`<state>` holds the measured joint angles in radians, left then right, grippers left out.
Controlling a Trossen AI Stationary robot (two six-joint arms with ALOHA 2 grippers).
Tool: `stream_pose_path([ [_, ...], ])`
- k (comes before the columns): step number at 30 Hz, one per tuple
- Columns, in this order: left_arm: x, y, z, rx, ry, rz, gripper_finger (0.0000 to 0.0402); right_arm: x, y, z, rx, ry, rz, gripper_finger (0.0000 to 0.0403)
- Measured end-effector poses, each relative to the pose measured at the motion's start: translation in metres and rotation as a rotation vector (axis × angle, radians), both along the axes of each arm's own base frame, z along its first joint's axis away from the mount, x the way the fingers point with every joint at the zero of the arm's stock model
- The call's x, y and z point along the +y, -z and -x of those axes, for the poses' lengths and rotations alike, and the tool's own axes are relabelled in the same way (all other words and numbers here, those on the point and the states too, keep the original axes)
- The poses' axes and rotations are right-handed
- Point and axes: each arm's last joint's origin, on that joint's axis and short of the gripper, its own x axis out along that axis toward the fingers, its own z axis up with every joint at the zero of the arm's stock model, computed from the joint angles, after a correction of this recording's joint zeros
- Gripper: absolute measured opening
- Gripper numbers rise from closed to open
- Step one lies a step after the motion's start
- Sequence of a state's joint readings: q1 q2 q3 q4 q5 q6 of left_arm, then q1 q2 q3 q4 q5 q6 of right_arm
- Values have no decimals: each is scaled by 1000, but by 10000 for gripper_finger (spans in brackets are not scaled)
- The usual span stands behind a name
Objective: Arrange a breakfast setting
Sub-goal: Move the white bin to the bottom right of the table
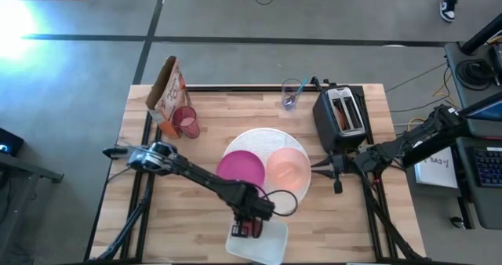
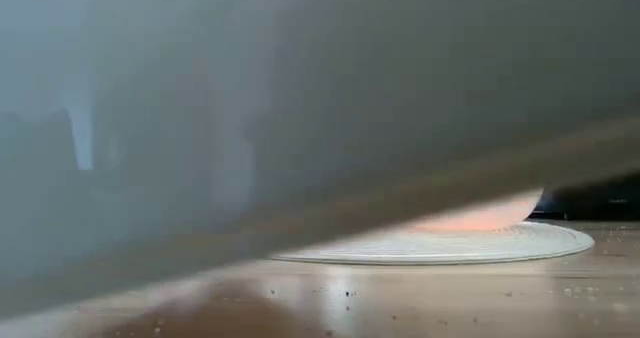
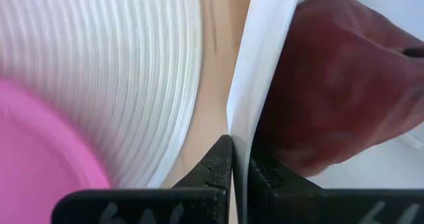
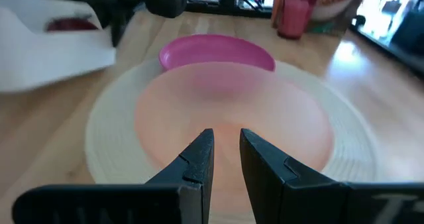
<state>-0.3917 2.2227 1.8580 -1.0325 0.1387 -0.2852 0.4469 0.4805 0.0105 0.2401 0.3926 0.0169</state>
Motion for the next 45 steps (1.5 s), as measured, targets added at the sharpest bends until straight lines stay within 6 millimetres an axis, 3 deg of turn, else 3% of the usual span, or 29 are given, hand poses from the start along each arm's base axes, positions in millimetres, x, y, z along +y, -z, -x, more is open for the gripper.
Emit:
stream_pose_path([
  [5,-4,2,-23,-26,3,8,0,0,0,0,-7,-24,77,63],
  [11,-1,7,-43,29,-17,-13,0,0,-1,0,7,88,-313,63],
  [15,-1,8,-50,84,-18,-36,0,0,-1,0,4,132,-431,63],
  [21,0,13,-51,76,-11,-34,0,0,-3,-1,-17,152,-532,63],
  [30,0,3,-54,28,-31,-49,7,1,-6,-2,-16,156,-641,63],
  [37,2,-1,-50,34,-25,-95,44,7,-35,-8,-10,55,-688,63],
  [45,1,-10,-46,22,9,-114,65,12,-72,-18,266,176,-628,63],
])
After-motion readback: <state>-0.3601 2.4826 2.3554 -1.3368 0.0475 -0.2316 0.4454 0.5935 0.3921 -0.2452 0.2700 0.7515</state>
